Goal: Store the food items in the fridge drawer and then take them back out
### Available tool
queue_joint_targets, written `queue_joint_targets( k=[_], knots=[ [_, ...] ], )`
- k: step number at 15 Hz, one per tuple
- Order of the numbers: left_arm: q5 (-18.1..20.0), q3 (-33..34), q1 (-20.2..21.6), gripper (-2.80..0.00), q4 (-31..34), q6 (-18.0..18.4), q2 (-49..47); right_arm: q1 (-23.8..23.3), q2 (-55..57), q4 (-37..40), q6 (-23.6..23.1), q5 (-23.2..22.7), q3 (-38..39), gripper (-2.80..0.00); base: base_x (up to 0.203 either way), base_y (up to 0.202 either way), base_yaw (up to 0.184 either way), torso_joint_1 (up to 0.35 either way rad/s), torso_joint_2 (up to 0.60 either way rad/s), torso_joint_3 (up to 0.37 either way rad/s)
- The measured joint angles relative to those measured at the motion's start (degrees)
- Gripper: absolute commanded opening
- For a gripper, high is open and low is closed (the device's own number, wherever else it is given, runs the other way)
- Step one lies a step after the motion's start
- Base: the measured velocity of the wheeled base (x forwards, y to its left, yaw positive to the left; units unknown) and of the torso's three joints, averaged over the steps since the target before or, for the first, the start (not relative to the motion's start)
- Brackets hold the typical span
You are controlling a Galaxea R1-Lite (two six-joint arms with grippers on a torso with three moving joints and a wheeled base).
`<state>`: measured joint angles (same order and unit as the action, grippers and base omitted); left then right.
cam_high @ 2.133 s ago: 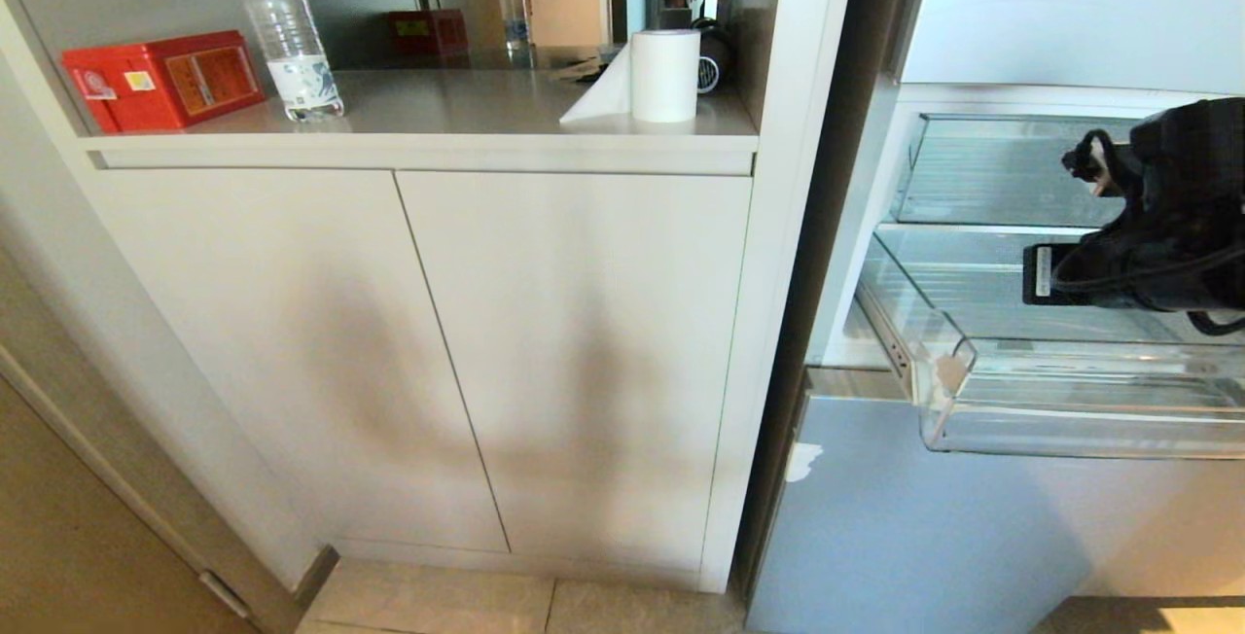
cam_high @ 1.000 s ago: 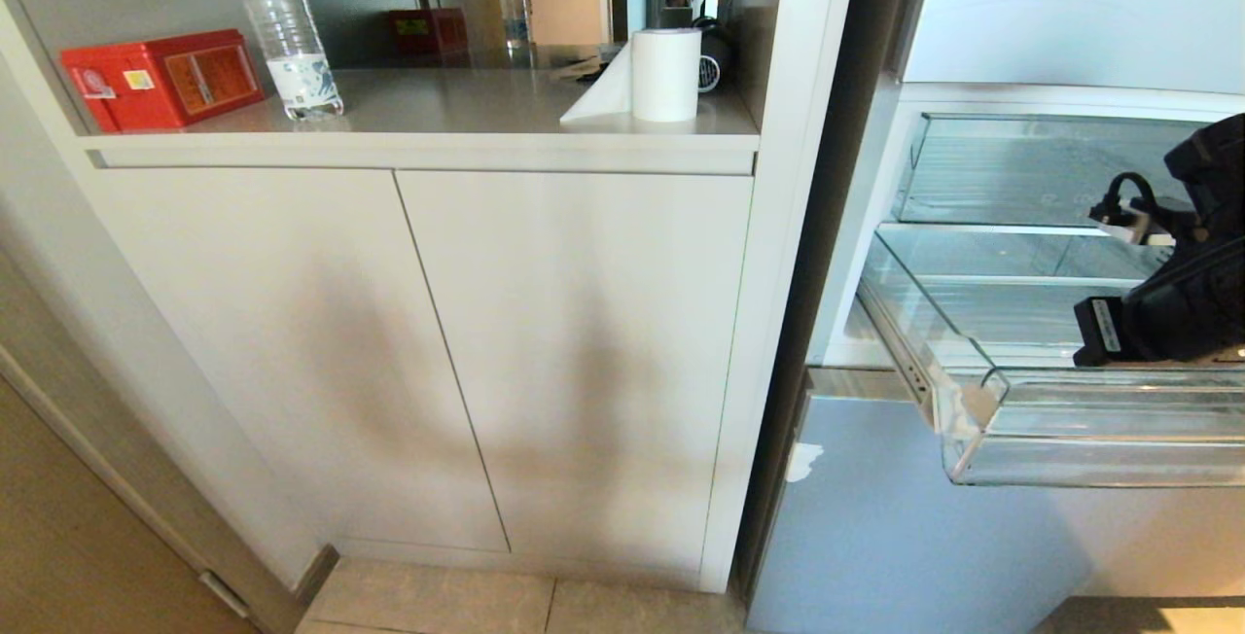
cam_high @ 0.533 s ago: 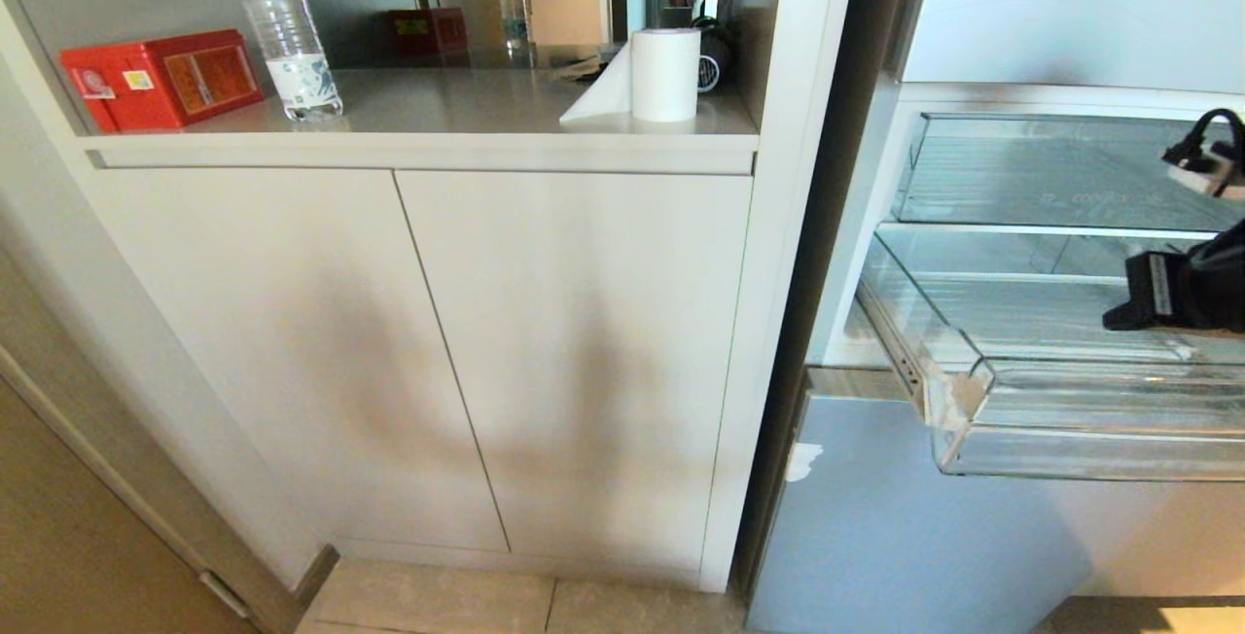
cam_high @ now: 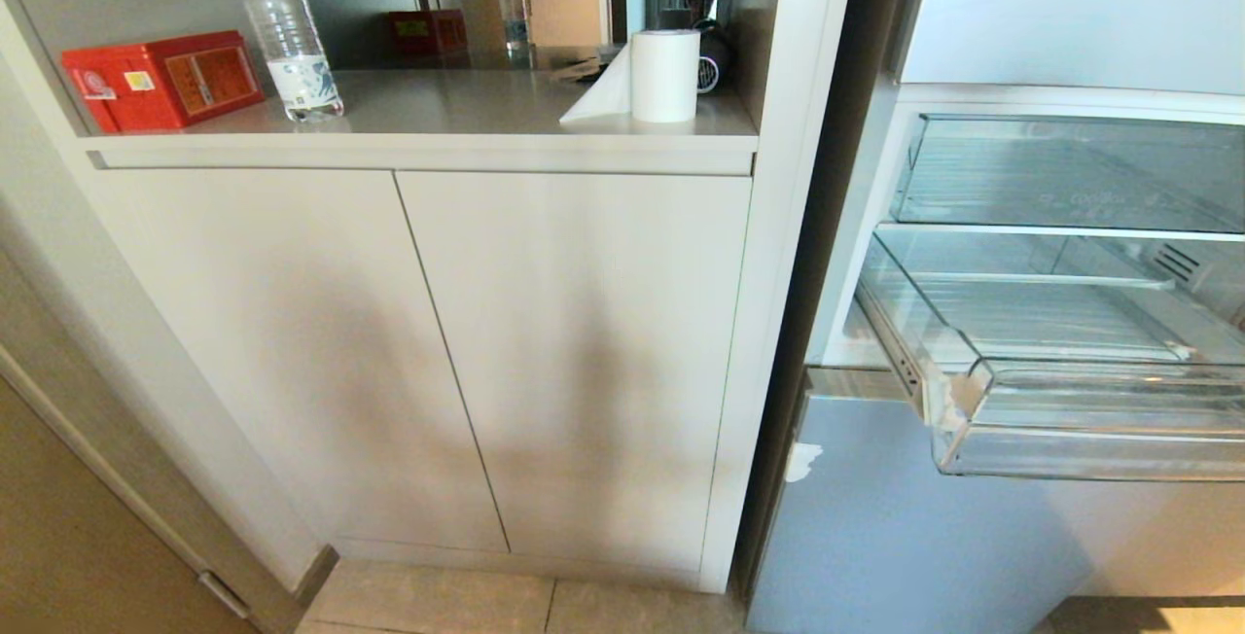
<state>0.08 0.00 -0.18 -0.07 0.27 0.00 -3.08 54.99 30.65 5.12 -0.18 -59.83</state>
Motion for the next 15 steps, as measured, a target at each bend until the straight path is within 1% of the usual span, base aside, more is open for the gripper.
queue_joint_targets(
  k=[3,5,8,9,10,12,14,15],
  knots=[
    [0.02,0.00,0.00,-2.80,0.00,0.00,0.00,0.00,-16.68,-7.10,-0.92,0.14,18.89,-2.80,0.000,0.000,0.000,0.000,0.00,0.000],
    [0.02,0.00,0.00,-2.80,0.00,0.00,0.00,0.06,-26.67,-15.09,-1.26,-0.24,33.45,-2.80,0.000,0.000,0.000,0.000,0.00,0.000],
    [0.02,0.00,0.00,-2.80,0.00,0.00,0.00,0.90,-37.57,-28.42,-2.43,-0.89,51.74,-2.80,0.000,0.000,0.000,0.000,0.00,0.000],
    [0.02,0.00,0.00,-2.80,0.00,-0.02,0.00,1.31,-41.38,-31.13,-3.08,-1.00,55.24,-2.80,0.000,0.000,0.000,0.000,0.00,0.000],
    [0.01,0.00,0.00,-2.80,0.00,-0.02,0.00,1.76,-45.56,-30.97,-3.73,-1.12,57.06,-2.80,0.000,0.000,0.000,0.000,0.00,0.000],
    [0.02,0.00,0.00,-2.80,0.00,-0.02,0.00,2.40,-50.76,-27.55,-5.54,-0.41,57.71,-2.80,0.000,0.000,0.000,0.000,0.00,0.000],
    [0.02,0.00,0.00,-2.80,0.02,0.06,0.00,2.65,-53.20,-30.23,-10.62,0.22,59.15,-2.80,0.000,0.000,0.000,0.000,0.00,0.000],
    [0.00,0.00,0.00,-2.80,0.02,0.06,0.00,2.68,-53.85,-30.35,-11.55,0.26,59.47,-2.80,0.000,0.000,0.000,0.000,0.00,0.000]
  ],
)
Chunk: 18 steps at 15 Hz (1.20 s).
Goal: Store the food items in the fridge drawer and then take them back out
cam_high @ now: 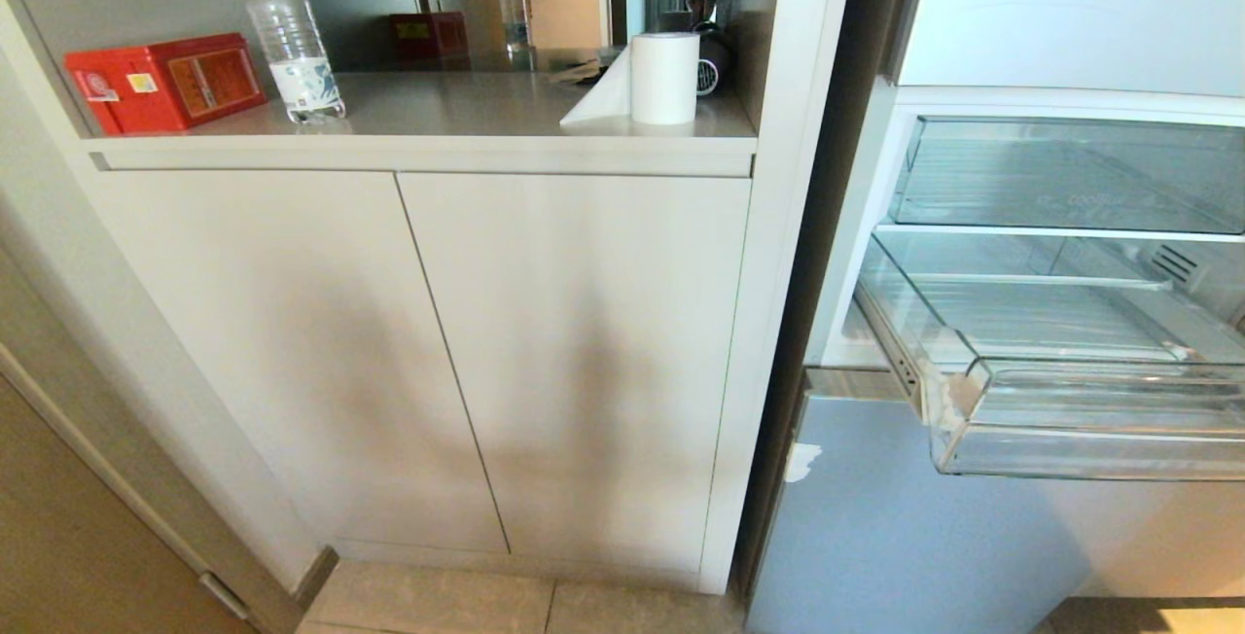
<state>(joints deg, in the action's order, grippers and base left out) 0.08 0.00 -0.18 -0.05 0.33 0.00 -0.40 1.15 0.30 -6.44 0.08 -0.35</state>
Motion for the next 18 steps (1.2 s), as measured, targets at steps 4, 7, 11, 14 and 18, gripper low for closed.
queue_joint_targets(
  k=[4,7,11,14,18],
  knots=[
    [0.02,0.00,0.00,-2.80,0.00,-0.06,0.00,0.05,-1.07,-0.14,-0.20,0.02,0.28,-2.80,0.000,0.000,0.000,0.000,0.00,0.000],
    [0.00,0.00,0.00,-2.80,0.00,-0.06,0.00,0.05,-1.15,-0.06,-0.60,-0.06,0.33,-2.80,0.000,0.000,0.000,0.000,0.00,0.000],
    [0.02,0.00,0.00,-2.80,-0.02,-0.07,0.00,0.05,-1.17,0.05,-0.94,-0.18,0.35,-2.80,0.000,0.000,0.000,0.000,0.00,0.000],
    [0.02,0.00,0.00,-2.80,-0.02,-0.09,0.00,0.07,-1.17,0.08,-0.80,-0.16,0.35,-2.80,0.002,0.003,-0.150,0.001,0.00,0.002],
    [0.02,0.00,0.00,-2.80,-0.02,-0.09,0.00,0.06,-1.15,0.11,-0.76,-0.18,0.35,-2.80,0.000,0.007,-0.176,0.002,0.00,0.003]
  ],
)
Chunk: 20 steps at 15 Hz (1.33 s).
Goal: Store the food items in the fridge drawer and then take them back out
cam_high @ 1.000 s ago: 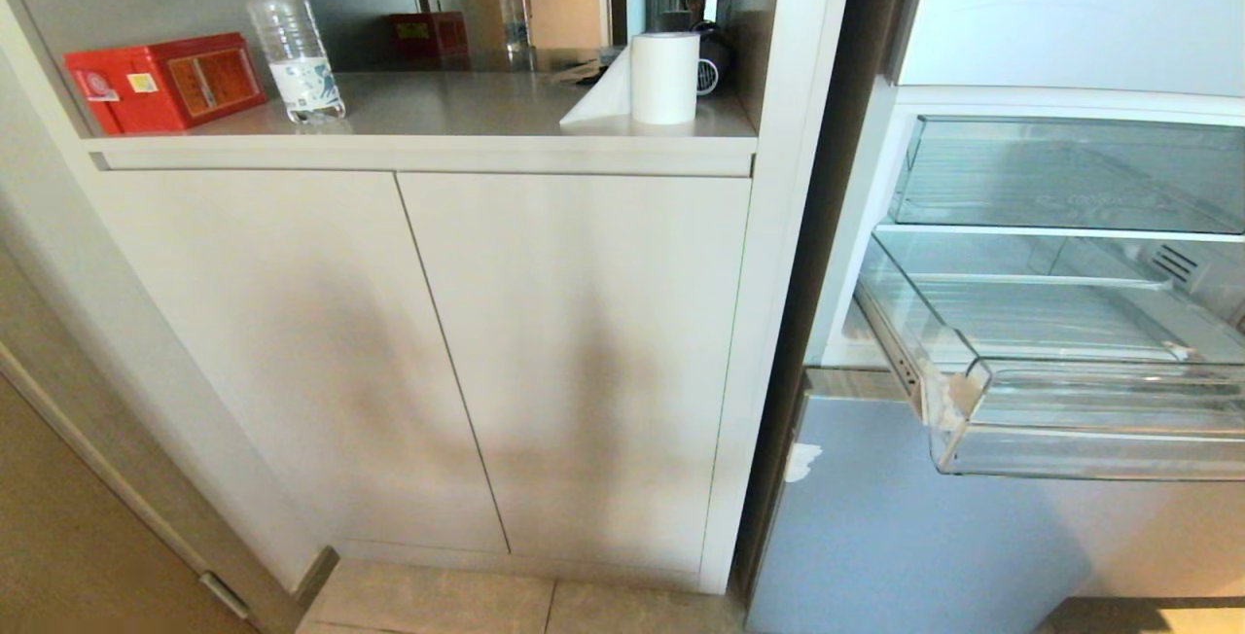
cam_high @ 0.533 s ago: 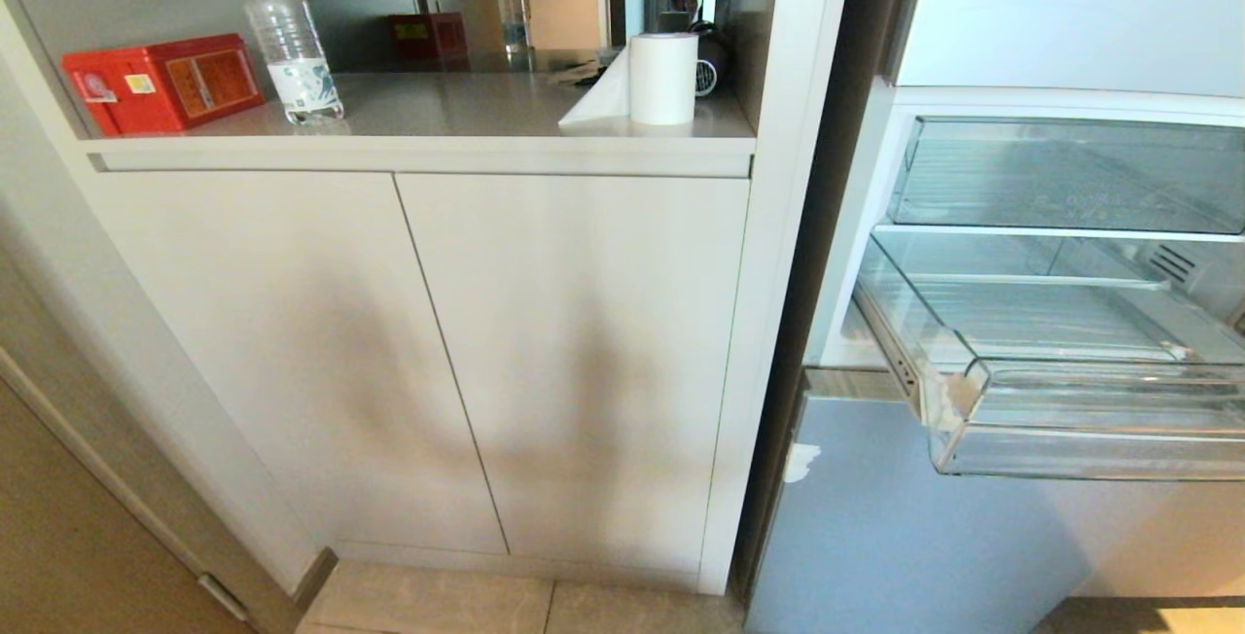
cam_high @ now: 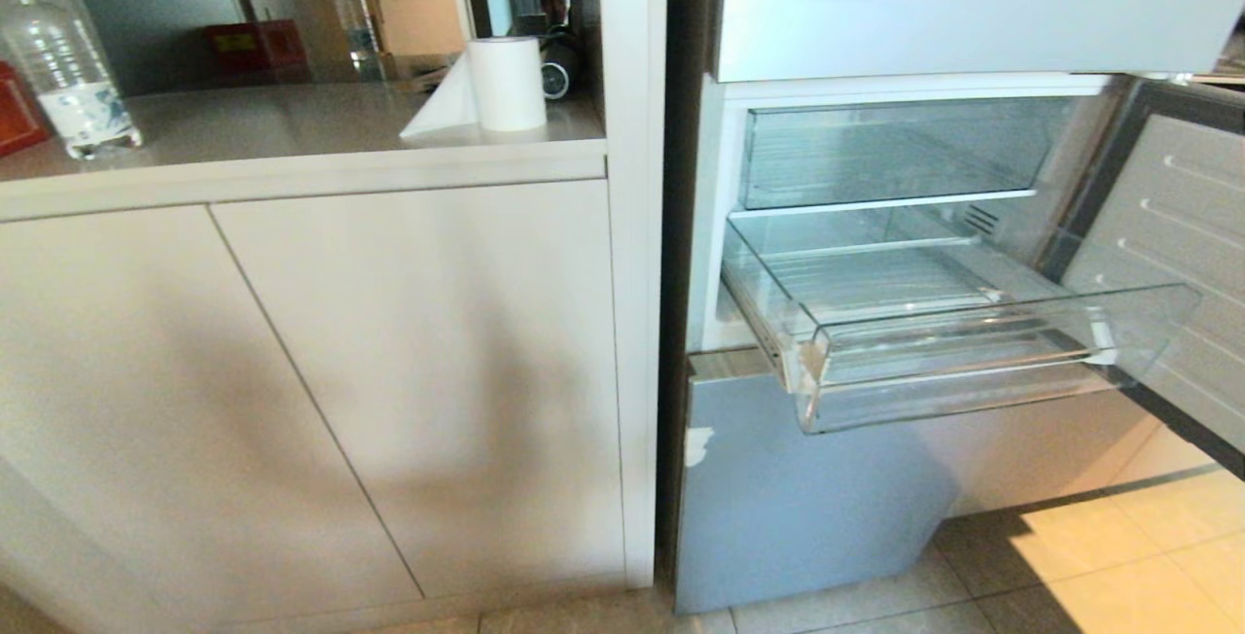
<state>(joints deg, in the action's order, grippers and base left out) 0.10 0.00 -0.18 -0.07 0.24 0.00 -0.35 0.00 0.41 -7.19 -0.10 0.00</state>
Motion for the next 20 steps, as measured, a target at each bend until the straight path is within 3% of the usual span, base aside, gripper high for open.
queue_joint_targets(
  k=[14,18,20],
  knots=[
    [0.00,0.00,0.00,-2.80,0.00,-0.07,0.00,-0.01,0.00,-0.01,2.34,0.21,0.00,-2.80,-0.003,0.007,-0.175,0.002,0.00,0.002],
    [0.00,0.00,0.00,-2.80,0.00,-0.06,0.00,-0.07,0.12,1.48,1.67,0.69,-1.04,-2.80,0.000,0.002,-0.052,0.001,0.00,0.001],
    [0.00,0.00,0.00,-2.80,0.00,-0.07,0.00,-0.12,2.33,4.80,2.86,3.28,-6.34,-2.80,0.000,0.000,0.000,0.000,0.00,0.000]
  ],
)
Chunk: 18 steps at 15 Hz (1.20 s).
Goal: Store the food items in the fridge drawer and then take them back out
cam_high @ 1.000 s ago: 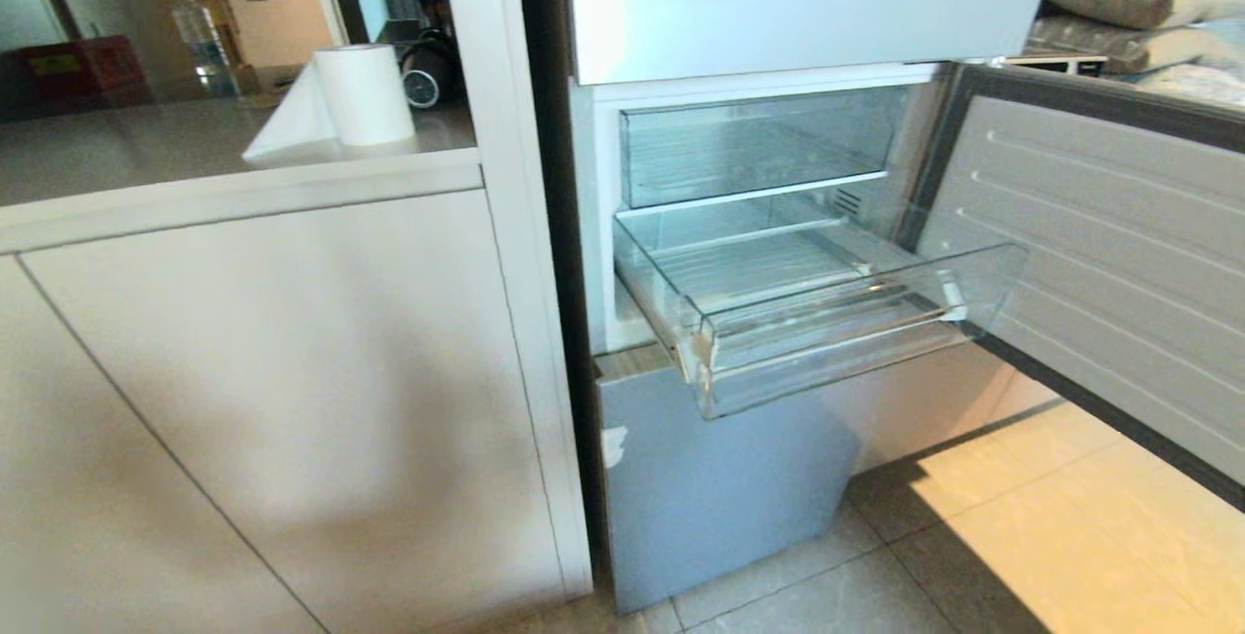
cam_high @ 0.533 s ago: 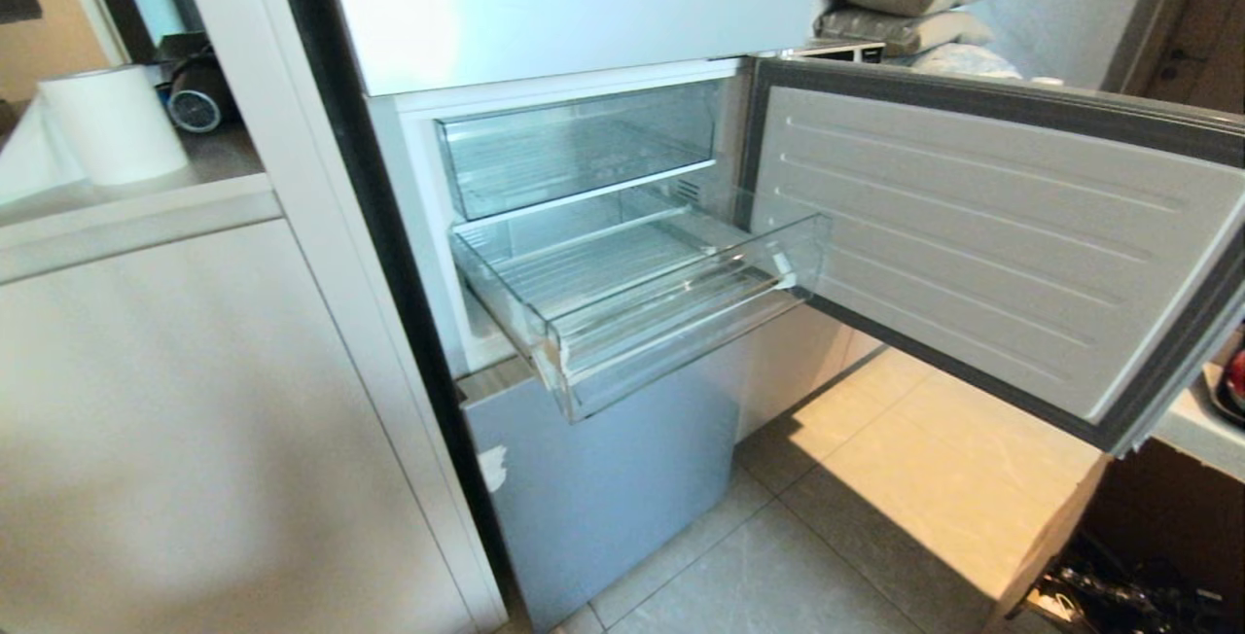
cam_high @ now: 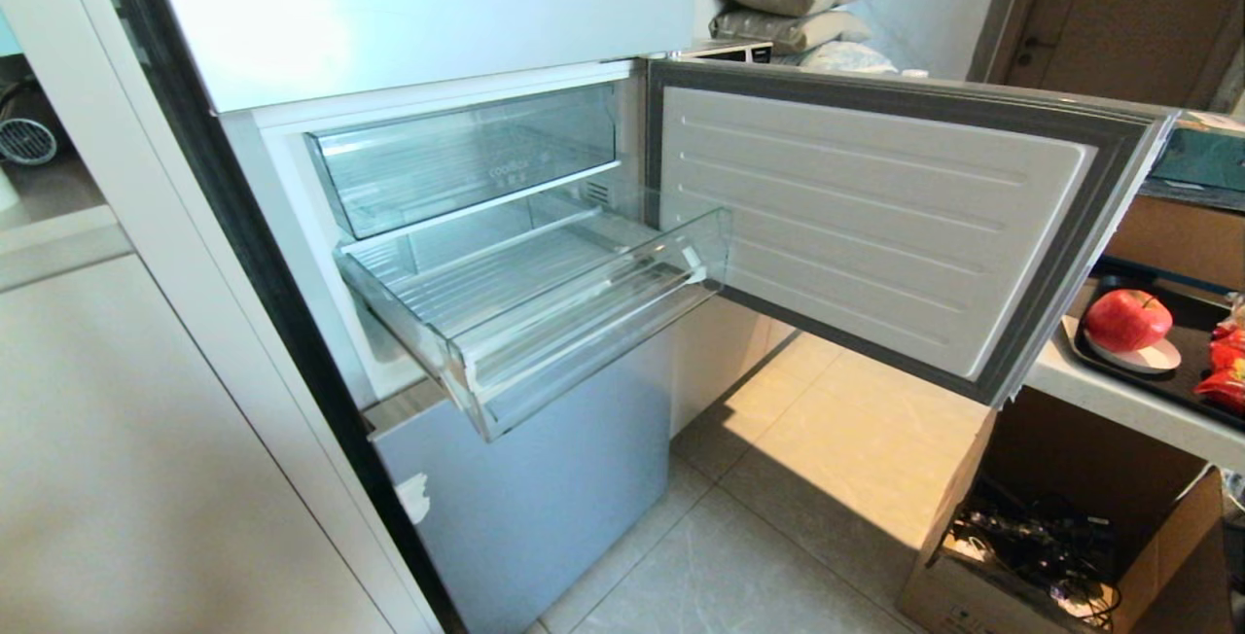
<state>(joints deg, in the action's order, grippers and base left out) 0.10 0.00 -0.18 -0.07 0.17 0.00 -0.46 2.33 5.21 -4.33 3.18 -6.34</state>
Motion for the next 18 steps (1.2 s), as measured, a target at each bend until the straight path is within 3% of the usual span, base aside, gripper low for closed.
queue_joint_targets(
  k=[3,4,7,11,18],
  knots=[
    [0.00,0.00,0.02,-2.80,0.00,0.01,0.00,-2.55,9.60,5.65,5.82,3.64,-10.05,-2.80,0.000,0.000,0.000,0.000,0.00,0.000],
    [0.00,0.00,0.00,-2.80,0.00,0.01,0.00,-5.47,14.20,6.22,8.03,3.64,-12.94,0.00,0.000,0.000,0.000,0.000,0.00,0.000],
    [0.00,0.00,0.00,-2.80,0.00,0.01,0.00,-17.99,30.23,1.49,11.78,1.85,-19.42,0.00,0.000,0.000,0.000,0.000,0.00,0.000],
    [0.00,0.00,0.00,-2.80,0.00,0.01,0.00,-31.96,54.44,-15.88,13.04,0.62,-23.98,0.00,0.000,0.000,0.000,0.000,0.00,0.000],
    [0.00,0.00,0.00,-2.80,0.00,0.00,0.00,-43.46,87.16,-49.44,11.61,1.36,-32.64,0.00,0.000,0.000,0.000,0.000,0.00,0.000]
  ],
)
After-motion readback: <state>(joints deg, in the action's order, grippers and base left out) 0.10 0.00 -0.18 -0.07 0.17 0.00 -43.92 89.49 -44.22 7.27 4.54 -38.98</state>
